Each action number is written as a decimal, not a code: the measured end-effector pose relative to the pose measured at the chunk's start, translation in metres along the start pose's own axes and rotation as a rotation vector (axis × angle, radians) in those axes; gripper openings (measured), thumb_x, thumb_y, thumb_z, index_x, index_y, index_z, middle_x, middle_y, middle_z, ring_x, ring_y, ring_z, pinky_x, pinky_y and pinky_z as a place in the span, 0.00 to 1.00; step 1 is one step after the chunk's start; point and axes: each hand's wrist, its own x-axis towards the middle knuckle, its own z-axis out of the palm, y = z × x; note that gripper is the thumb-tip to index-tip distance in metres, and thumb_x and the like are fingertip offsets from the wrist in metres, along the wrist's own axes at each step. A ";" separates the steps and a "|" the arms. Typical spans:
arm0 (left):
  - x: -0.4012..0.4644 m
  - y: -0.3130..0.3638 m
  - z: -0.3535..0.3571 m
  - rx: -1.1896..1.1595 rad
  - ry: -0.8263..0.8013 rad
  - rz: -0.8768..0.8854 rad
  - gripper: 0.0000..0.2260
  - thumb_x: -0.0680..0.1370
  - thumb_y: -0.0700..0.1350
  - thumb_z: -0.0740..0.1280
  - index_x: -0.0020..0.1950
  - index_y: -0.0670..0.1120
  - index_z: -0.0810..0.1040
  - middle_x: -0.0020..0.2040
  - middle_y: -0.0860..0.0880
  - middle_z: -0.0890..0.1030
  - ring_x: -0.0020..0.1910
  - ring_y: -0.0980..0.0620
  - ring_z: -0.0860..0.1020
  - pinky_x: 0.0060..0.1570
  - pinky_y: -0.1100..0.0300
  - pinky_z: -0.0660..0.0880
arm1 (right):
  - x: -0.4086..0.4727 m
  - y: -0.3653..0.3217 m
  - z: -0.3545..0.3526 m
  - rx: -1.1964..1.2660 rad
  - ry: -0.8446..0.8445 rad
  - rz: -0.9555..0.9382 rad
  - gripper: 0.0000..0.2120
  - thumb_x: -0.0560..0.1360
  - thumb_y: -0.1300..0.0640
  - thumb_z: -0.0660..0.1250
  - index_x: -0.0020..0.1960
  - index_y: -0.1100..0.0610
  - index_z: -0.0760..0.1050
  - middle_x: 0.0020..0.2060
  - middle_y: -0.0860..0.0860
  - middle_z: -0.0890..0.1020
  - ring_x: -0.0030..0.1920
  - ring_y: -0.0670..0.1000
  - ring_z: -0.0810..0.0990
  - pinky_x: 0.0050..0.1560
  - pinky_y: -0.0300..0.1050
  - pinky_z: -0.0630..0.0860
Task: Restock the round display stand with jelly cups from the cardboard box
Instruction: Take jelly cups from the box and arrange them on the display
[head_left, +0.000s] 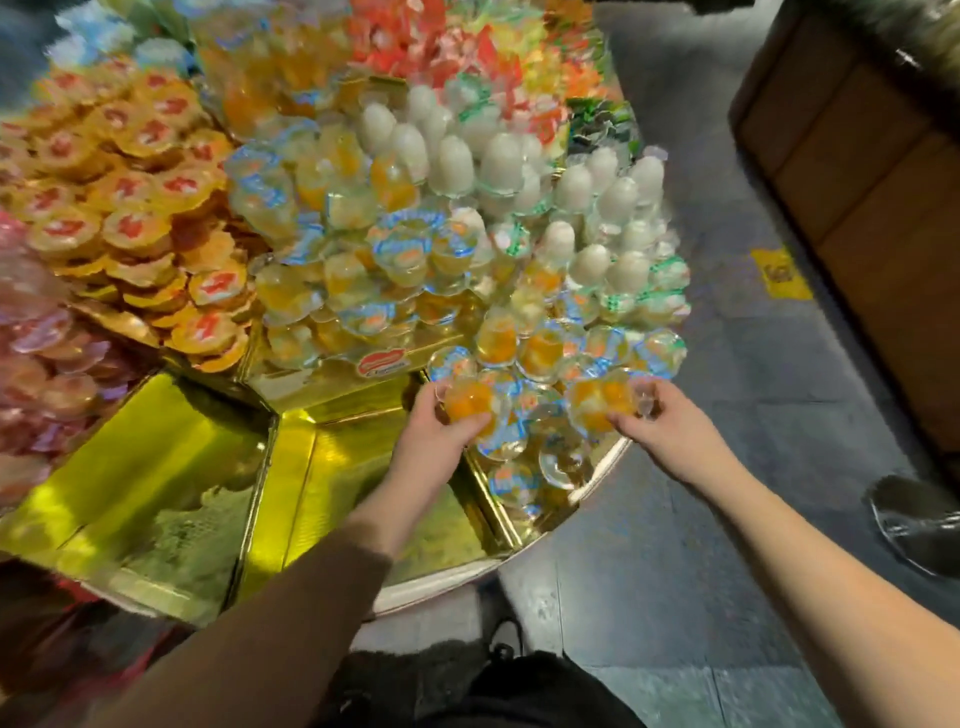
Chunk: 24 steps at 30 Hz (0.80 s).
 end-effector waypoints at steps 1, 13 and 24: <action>0.009 0.001 0.005 0.044 0.001 0.012 0.19 0.73 0.45 0.76 0.58 0.57 0.72 0.52 0.55 0.80 0.50 0.54 0.79 0.42 0.67 0.72 | 0.015 -0.001 -0.008 -0.054 0.012 -0.040 0.14 0.73 0.58 0.75 0.55 0.53 0.73 0.44 0.48 0.80 0.43 0.47 0.78 0.39 0.29 0.68; 0.072 0.000 0.042 0.367 0.022 0.056 0.23 0.75 0.40 0.74 0.68 0.50 0.73 0.59 0.53 0.79 0.54 0.54 0.79 0.36 0.75 0.69 | 0.166 -0.018 -0.025 -0.505 -0.112 -0.149 0.25 0.73 0.55 0.73 0.66 0.62 0.72 0.62 0.60 0.76 0.58 0.58 0.76 0.47 0.42 0.66; 0.088 -0.009 0.053 0.418 -0.025 0.080 0.22 0.72 0.42 0.74 0.65 0.53 0.74 0.61 0.50 0.79 0.59 0.51 0.77 0.63 0.51 0.74 | 0.198 -0.022 -0.013 -0.619 -0.202 -0.187 0.26 0.72 0.54 0.73 0.66 0.64 0.73 0.61 0.61 0.76 0.58 0.59 0.76 0.52 0.48 0.72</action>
